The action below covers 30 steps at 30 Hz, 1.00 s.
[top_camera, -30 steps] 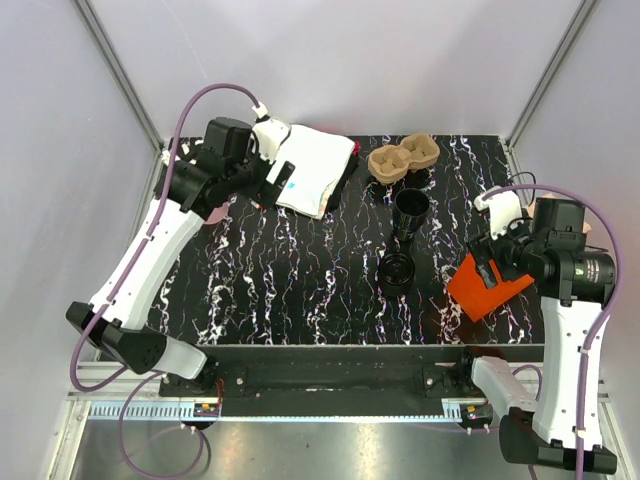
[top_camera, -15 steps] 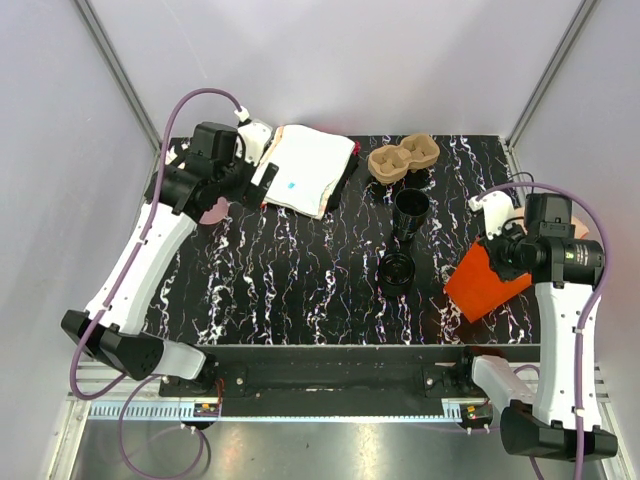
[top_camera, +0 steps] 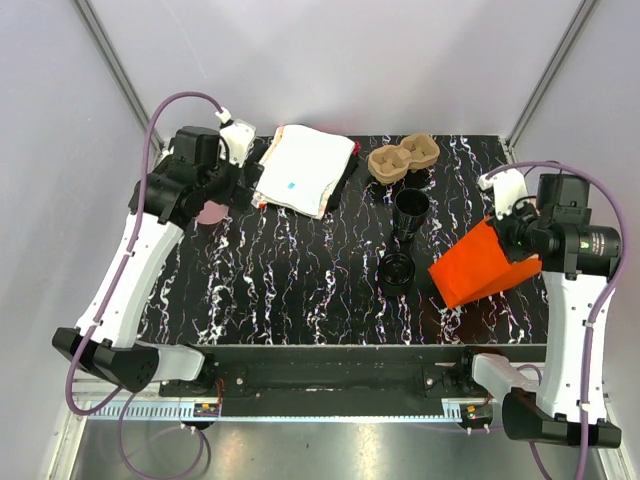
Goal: Pack the takeout coffee
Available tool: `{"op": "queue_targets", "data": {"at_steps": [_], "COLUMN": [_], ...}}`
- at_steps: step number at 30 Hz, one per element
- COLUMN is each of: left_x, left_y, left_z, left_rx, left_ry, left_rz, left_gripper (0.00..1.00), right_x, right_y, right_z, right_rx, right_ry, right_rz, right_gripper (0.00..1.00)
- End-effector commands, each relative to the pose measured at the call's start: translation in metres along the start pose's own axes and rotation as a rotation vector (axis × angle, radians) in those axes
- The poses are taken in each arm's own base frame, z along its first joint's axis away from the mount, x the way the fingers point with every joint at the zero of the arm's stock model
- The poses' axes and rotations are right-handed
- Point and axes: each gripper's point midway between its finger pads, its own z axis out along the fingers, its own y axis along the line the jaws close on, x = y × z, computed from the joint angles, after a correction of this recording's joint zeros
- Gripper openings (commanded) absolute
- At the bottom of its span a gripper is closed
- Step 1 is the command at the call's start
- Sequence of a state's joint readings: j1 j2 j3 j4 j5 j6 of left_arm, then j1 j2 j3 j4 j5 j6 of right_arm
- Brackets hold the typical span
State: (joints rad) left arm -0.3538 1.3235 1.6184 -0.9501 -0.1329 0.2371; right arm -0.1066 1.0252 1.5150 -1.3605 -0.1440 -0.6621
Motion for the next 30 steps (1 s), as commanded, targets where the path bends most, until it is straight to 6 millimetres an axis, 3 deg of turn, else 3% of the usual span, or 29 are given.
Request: {"op": "queue_targets", "data": {"at_steps": [1, 6, 11, 21, 22, 23, 30], "left_x": [-0.008, -0.006, -0.006, 0.017, 0.019, 0.02, 0.023], "left_y": [0.014, 0.02, 0.027, 0.065, 0.069, 0.07, 0.073], "left_z": [-0.013, -0.017, -0.022, -0.023, -0.025, -0.026, -0.033], "left_rx": [-0.053, -0.069, -0.093, -0.313, -0.327, -0.329, -0.285], "left_ry": [-0.059, -0.064, -0.07, 0.01, 0.015, 0.012, -0.021], "left_rz": [-0.028, -0.035, -0.045, -0.02, -0.02, -0.022, -0.069], "left_gripper": [0.99, 0.99, 0.99, 0.99, 0.99, 0.99, 0.99], "right_x": [-0.004, -0.033, -0.068, -0.136, -0.149, -0.155, -0.207], "right_y": [-0.011, -0.035, -0.042, -0.05, -0.037, -0.041, 0.014], "right_z": [-0.024, -0.048, -0.072, -0.082, -0.081, -0.077, -0.041], "right_rx": [0.051, 0.142, 0.151, 0.08, 0.052, 0.089, 0.006], "right_ry": [0.025, -0.042, -0.152, -0.272, -0.296, -0.277, -0.293], "right_rz": [-0.01, -0.017, -0.025, -0.031, -0.081, -0.092, -0.269], "right_gripper": [0.0, 0.0, 0.0, 0.0, 0.0, 0.0, 0.0]}}
